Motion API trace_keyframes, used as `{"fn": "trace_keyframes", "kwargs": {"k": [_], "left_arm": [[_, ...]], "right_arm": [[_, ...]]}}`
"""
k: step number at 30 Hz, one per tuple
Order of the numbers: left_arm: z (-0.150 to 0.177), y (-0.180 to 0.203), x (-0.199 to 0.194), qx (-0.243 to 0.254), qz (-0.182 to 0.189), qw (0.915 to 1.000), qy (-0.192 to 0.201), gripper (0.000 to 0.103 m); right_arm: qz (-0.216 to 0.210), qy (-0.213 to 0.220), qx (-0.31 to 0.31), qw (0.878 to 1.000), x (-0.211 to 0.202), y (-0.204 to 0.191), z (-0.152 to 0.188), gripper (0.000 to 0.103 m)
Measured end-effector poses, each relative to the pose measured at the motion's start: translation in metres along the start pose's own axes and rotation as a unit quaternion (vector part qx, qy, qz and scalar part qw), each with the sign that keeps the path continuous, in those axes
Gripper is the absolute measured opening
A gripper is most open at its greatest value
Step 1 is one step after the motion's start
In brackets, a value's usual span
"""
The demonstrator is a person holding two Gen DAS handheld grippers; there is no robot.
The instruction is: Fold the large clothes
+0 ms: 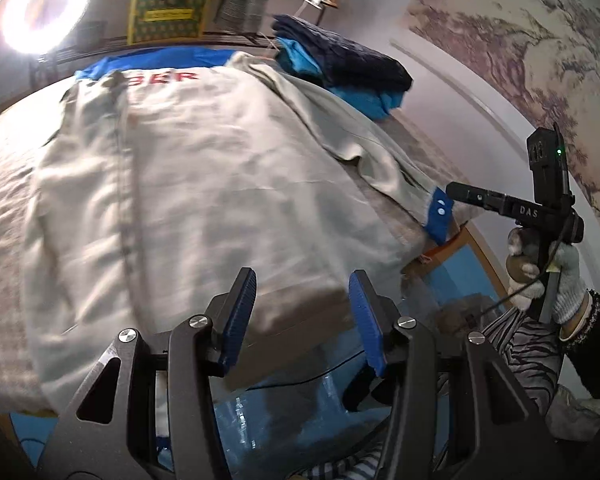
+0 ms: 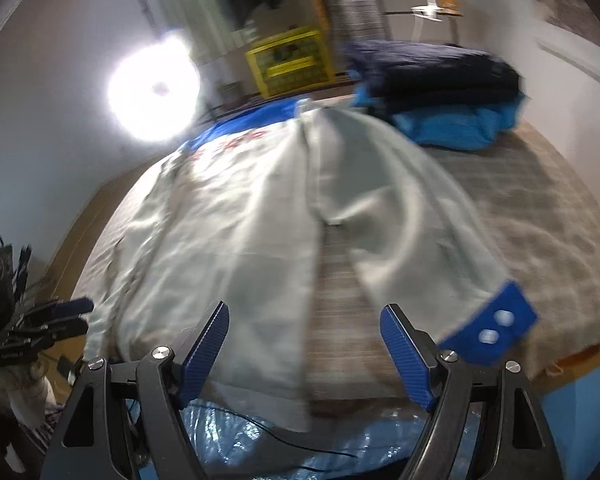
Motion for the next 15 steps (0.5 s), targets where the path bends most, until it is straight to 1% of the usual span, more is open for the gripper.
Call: {"fn": "trace_keyframes", "kwargs": {"k": [5, 9, 11, 15], "left_arm": [[-0.017, 0.019, 0.027, 0.004, 0.019, 0.9997, -0.013, 0.049], [-0.027, 0.024, 0.052, -0.008, 0.028, 0.9992, -0.029, 0.049], [-0.031, 0.025, 0.066, -0.015, 0.032, 0.9986, -0.039, 0.049], [-0.035, 0.028, 0.090, -0.018, 0.033, 0.9977, -0.056, 0.049]], "right_arm": [[0.033, 0.013, 0.055, 0.998, -0.011, 0.060, 0.000, 0.080], [0.046, 0.019, 0.112, 0.992, -0.015, 0.106, 0.003, 0.080], [0.058, 0.016, 0.137, 0.989, -0.009, 0.128, 0.005, 0.080], [0.061, -0.006, 0.181, 0.982, 0.008, 0.164, 0.011, 0.080]]}}
Point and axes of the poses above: each gripper's, at about its wrist camera, not at the fingertips, and x roughly the way its jaws point, y to its right, z to its underside, the point moved 6 cm from there along x, roughly the way its jaws point, and after that the axes turned 5 degrees about -y, right-handed, at the moved point
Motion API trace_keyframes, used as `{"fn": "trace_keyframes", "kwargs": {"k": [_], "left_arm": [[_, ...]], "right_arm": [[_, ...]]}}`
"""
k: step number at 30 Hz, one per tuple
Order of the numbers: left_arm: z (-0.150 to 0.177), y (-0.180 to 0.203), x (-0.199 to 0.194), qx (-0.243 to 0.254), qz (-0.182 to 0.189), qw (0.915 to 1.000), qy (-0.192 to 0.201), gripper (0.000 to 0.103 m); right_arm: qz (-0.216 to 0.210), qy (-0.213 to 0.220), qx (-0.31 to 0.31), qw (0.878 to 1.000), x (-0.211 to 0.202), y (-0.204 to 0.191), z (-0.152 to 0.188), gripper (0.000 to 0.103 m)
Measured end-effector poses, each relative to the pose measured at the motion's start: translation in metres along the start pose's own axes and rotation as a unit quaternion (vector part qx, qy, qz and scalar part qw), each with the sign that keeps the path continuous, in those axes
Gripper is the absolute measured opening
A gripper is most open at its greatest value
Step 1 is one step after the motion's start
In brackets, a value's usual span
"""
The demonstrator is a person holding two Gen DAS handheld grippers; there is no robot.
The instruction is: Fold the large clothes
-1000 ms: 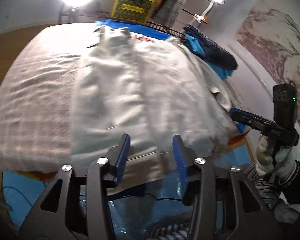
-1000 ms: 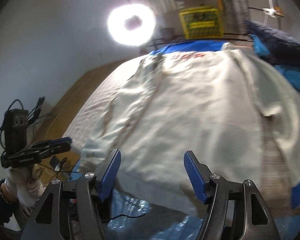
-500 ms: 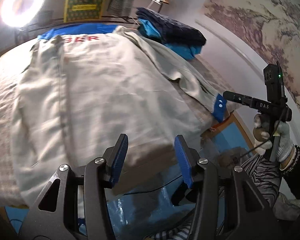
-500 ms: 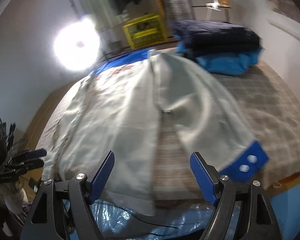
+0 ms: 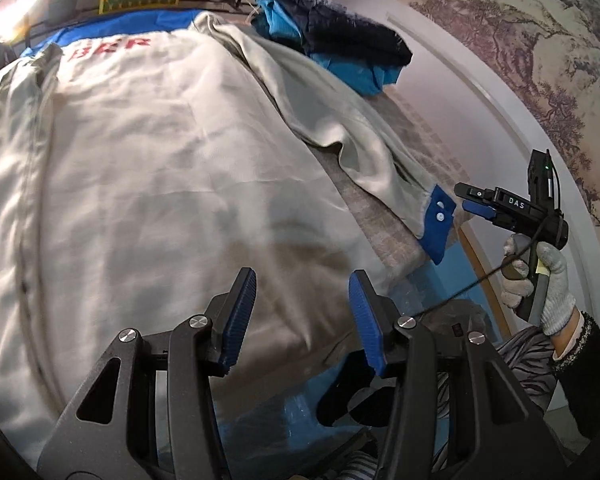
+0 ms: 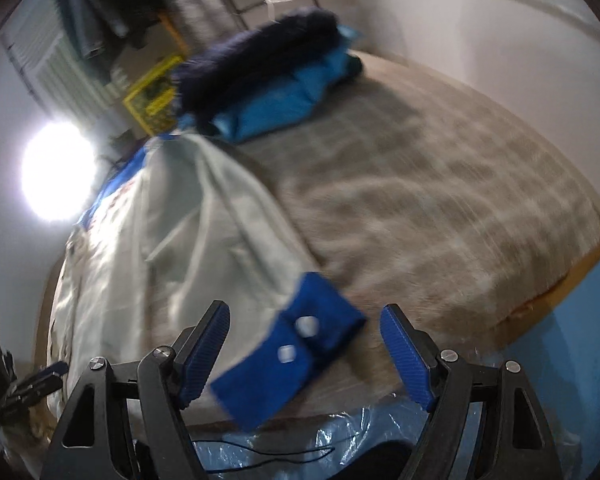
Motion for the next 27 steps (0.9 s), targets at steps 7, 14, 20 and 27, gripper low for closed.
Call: {"fn": "trace_keyframes", "kwargs": {"k": [7, 14, 20, 27], "left_arm": [[-0.008, -0.007, 0.036, -0.035, 0.014, 0.9989, -0.029, 0.049], [-0.016, -0.002, 0.054, -0.024, 0.008, 0.9990, -0.037, 0.049], [-0.022, -0.006, 0.055, -0.033, 0.012, 0.9989, -0.031, 0.049], [-0.035, -0.016, 0.030, -0.054, 0.022, 0.9983, 0.001, 0.049]], "right_arm": [[0.003, -0.022, 0.015, 1.000, 0.022, 0.014, -0.005, 0.077], [0.013, -0.037, -0.015, 0.999, 0.031, 0.011, 0.001, 0.055], [-0.026, -0.043, -0.009, 0.999, 0.027, 0.008, 0.003, 0.005], [-0.064, -0.007, -0.015, 0.998, -0.005, -0.012, -0.004, 0.002]]}}
Point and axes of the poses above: each gripper's, at about its wrist camera, not at the fingertips, and x roughly the way its jaws point, y to its right, z to its underside, the point moved 6 cm from there along x, roughly the way its jaws point, and after that the axes turned 5 degrees about -y, right-handed, at the moved point
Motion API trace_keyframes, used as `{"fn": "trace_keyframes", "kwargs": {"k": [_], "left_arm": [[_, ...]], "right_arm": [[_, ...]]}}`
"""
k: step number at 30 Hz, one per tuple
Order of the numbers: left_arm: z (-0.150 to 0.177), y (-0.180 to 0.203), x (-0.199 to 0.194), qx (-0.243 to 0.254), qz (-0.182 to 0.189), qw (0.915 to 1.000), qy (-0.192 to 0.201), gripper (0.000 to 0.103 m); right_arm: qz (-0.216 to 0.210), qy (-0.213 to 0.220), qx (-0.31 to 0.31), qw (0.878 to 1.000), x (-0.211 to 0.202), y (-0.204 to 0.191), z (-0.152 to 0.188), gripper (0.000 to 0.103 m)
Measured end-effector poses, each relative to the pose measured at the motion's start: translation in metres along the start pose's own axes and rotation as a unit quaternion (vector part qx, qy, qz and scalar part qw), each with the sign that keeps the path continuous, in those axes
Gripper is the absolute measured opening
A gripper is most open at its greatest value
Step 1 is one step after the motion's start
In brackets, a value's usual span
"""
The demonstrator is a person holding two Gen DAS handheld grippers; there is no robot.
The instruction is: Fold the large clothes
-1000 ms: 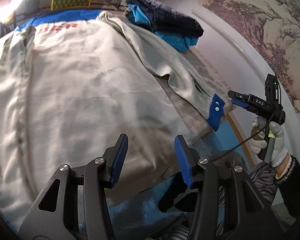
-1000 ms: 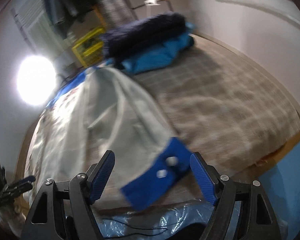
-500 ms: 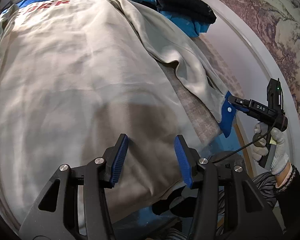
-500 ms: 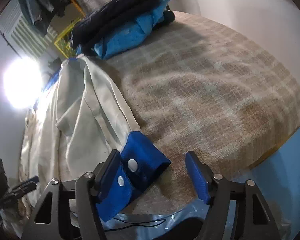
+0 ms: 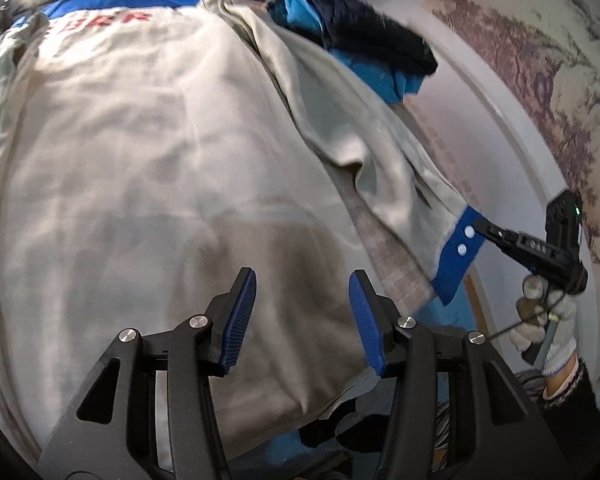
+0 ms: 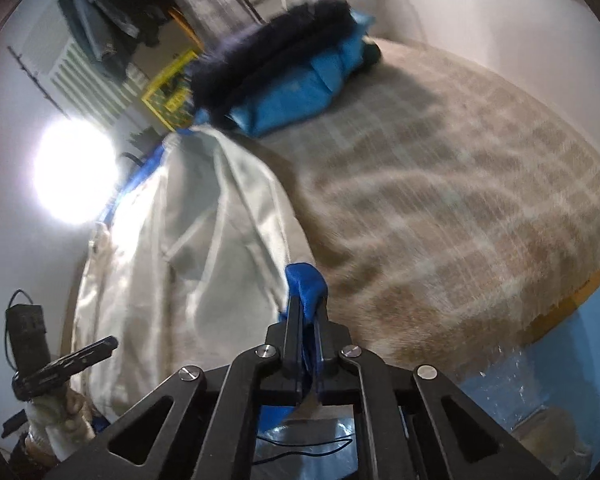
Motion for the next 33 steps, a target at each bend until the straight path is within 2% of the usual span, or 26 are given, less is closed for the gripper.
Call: {"fn": "trace_keyframes", "kwargs": {"k": [7, 10, 14, 19, 24, 28, 33], "left_arm": [[-0.012, -0.019, -0.030, -0.038, 0.010, 0.9985, 0.037, 0.049], [-0.016, -0.030, -0.043, -0.054, 0.011, 0.9972, 0.051, 0.049], [-0.021, -0.043, -0.059, -0.079, 0.014, 0.9943, 0.071, 0.049], [-0.026, -0.062, -0.081, -0.105, 0.018, 0.9901, 0.092, 0.049], [-0.023, -0.082, -0.103, -0.121, 0.008, 0.9863, 0.112, 0.049], [-0.017, -0.099, -0.117, -0.132, -0.005, 0.9841, 0.119, 0.049], [-0.009, -0.118, -0.122, -0.142, -0.022, 0.9827, 0.116, 0.049]], "right_arm": [[-0.053, 0.063, -0.038, 0.996, -0.051, -0.057, -0.008, 0.001], [-0.076, 0.085, -0.074, 0.991, -0.071, -0.094, -0.004, 0.001], [-0.089, 0.084, -0.127, 0.984, -0.074, -0.144, 0.007, 0.001], [-0.118, 0.059, -0.172, 0.976, -0.057, -0.198, 0.025, 0.001], [-0.164, 0.027, -0.230, 0.959, -0.035, -0.260, 0.051, 0.001], [-0.185, -0.038, -0.306, 0.933, 0.006, -0.310, 0.099, 0.001], [-0.158, -0.124, -0.398, 0.895, 0.064, -0.335, 0.159, 0.000]]}}
Point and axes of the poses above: each gripper's, at about its wrist camera, not at the fingertips, and x roughly the way its jaws point, y to its right, z to its underside, the point moved 6 cm from there along x, roughly the way its jaws point, and after that the axes turned 5 degrees about -y, right-handed, at the moved point
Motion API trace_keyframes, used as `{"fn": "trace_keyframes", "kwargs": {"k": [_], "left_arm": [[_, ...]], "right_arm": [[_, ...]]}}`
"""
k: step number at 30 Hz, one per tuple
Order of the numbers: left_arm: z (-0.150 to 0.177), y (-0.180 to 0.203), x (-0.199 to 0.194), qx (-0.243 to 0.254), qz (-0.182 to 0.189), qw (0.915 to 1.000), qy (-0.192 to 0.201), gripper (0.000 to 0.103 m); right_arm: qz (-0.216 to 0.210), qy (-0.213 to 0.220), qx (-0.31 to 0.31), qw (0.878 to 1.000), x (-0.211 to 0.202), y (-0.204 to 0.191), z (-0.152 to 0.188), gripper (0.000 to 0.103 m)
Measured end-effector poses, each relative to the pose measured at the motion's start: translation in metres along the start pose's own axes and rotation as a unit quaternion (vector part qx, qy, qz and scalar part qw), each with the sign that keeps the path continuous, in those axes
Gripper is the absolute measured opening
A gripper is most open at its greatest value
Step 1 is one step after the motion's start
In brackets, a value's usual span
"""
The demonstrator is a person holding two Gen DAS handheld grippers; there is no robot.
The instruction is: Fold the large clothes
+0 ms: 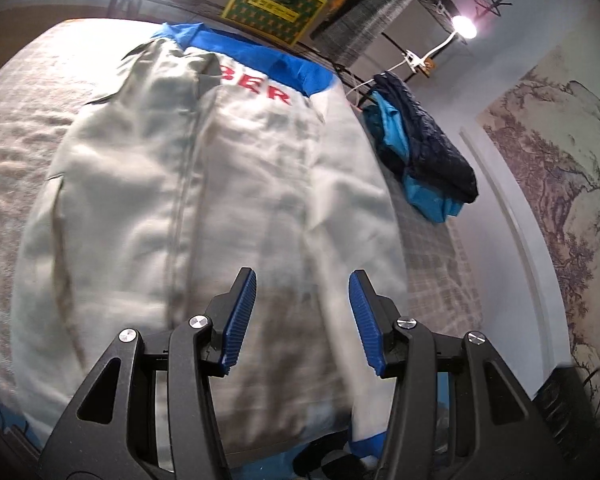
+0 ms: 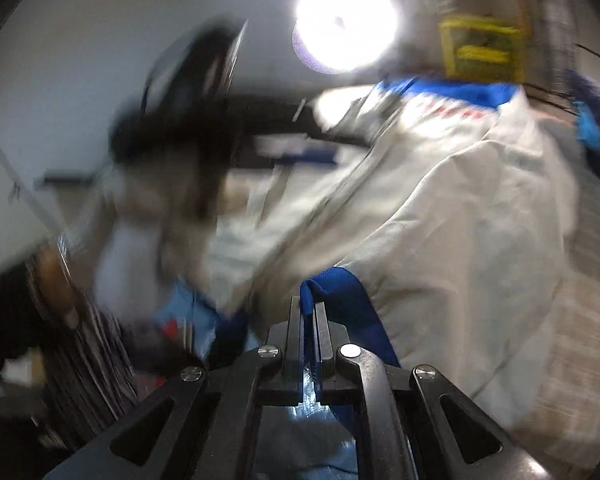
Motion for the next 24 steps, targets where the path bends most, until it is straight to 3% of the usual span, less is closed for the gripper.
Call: {"fn": "trace_keyframes", "kwargs": {"k": [4, 9, 12, 15, 16, 17, 21, 24], "left_arm": [[0.003, -0.009, 0.004, 0.000, -0.012, 0.9999, -0.010, 0.049], [0.019, -0.008, 0.016, 0.014, -0.012, 0.9990, -0.041, 0.049], [0.037, -0.005, 0.028, 0.007, 0.012, 0.9968, -0.079, 0.049], [0.054, 0.000, 0.036, -0.001, 0.029, 0.9939, -0.106, 0.049], [0.058, 0.002, 0.037, 0.002, 0.028, 0.9934, -0.111, 0.049], [0.062, 0.002, 0.038, 0.004, 0.026, 0.9930, -0.115, 0.049], [0.079, 0.002, 0.041, 0.001, 0.027, 0.9902, -0.137, 0.049], [0.091, 0.000, 0.044, 0.009, 0.012, 0.9889, -0.148, 0.049]], "right_arm": [[0.009, -0.064, -0.015, 0.998, 0.037, 0.007, 0.015, 0.000], [0.013, -0.071, -0.011, 0.997, 0.035, 0.019, 0.026, 0.000], [0.012, -0.070, -0.011, 0.997, 0.026, 0.019, 0.036, 0.001], [-0.023, -0.072, -0.003, 0.997, 0.021, 0.020, 0.043, 0.018], [-0.034, -0.064, -0.001, 0.997, 0.014, 0.022, 0.045, 0.035], [-0.037, -0.053, 0.000, 0.998, 0.006, 0.024, 0.045, 0.042], [-0.070, -0.006, 0.038, 0.997, -0.027, 0.048, 0.041, 0.043], [-0.051, 0.021, 0.111, 0.992, -0.042, 0.094, 0.034, 0.043]]}}
Point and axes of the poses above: each gripper's, at about its wrist camera, not at the fingertips, and x roughly the way its jaws point, y to its right, z to its underside, the point moved 6 cm from there along x, roughly the way its jaws point, and after that the axes turned 5 degrees about -y, right-handed, at the moved point
